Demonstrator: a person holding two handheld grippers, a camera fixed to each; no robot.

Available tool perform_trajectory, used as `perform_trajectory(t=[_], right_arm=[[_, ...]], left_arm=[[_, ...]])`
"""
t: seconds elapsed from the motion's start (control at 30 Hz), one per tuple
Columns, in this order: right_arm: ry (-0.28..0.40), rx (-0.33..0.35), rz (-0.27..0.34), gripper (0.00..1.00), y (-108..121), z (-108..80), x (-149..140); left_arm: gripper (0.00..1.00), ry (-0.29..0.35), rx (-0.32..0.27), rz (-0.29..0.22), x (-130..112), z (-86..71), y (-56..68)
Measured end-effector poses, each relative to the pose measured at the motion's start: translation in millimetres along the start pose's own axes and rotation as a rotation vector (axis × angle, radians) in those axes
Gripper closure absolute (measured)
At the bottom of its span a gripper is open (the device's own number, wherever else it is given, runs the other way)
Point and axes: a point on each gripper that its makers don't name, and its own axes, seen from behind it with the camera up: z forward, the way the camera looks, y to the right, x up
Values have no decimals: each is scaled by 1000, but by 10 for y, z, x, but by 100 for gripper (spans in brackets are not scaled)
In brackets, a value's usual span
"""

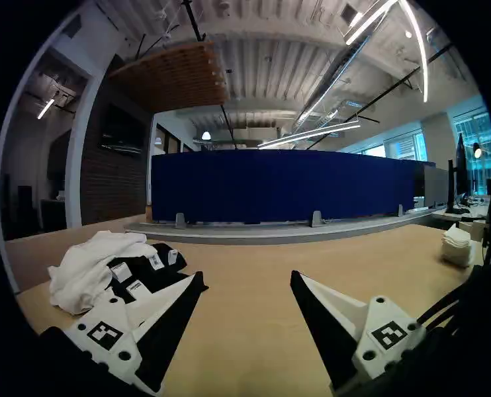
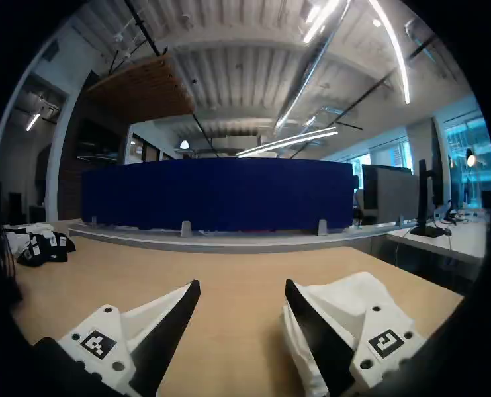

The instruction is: Fold towel

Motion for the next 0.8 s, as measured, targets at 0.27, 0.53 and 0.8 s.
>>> perform_trajectory(t=[0.27, 0.53, 0.8], right_arm=[[0, 0, 0, 0, -4, -4, -2], [0, 0, 0, 0, -4, -7, -3], [0, 0, 1, 0, -7, 0, -7]], left_arm=[[2, 0, 0, 0, 3, -1, -10], [2, 0, 0, -1, -10, 9, -13], [2, -1, 0, -2, -5, 16, -12]])
